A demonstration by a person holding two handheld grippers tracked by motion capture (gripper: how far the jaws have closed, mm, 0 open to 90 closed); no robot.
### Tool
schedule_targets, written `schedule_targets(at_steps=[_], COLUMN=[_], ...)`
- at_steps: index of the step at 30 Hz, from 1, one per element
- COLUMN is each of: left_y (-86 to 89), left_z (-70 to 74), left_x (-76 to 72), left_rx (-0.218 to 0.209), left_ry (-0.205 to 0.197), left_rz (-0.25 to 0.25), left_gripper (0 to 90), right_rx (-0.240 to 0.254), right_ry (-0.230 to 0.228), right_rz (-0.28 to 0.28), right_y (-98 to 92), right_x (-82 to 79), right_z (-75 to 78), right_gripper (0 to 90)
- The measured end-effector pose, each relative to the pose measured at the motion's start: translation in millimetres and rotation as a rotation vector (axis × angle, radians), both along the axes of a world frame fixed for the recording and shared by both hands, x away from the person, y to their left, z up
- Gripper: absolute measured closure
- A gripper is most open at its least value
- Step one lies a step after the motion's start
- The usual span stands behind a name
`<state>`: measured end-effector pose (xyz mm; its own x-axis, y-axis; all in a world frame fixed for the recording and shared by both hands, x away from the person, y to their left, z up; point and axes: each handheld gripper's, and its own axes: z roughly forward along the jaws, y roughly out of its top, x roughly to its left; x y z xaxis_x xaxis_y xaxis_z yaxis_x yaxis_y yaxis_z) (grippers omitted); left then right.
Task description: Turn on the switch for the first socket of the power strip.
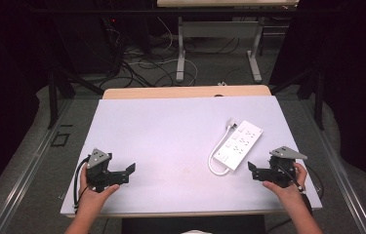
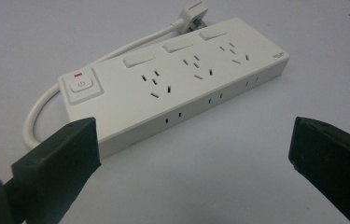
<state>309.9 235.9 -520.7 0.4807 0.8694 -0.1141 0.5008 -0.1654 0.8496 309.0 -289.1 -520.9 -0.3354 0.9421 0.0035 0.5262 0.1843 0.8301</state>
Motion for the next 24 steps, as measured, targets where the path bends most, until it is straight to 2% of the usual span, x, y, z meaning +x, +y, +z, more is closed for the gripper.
schedule_targets(at_steps=[15, 24], left_y=[-0.5, 0.0], left_z=[-0.8, -1.3], left_x=[0.1, 0.6], left_rx=[-0.004, 0.000], left_ry=[0.005, 0.007], left_rz=[0.009, 0.011], left_gripper=[0.4, 0.5], right_rx=[-0.017, -0.039], right_ry=[0.020, 0.026], right_rz=[0.026, 0.049], right_y=[10.5, 13.4], right_x=[4.5, 9.5], right_z=[6.8, 18.3], right_gripper=[2.8, 2.8])
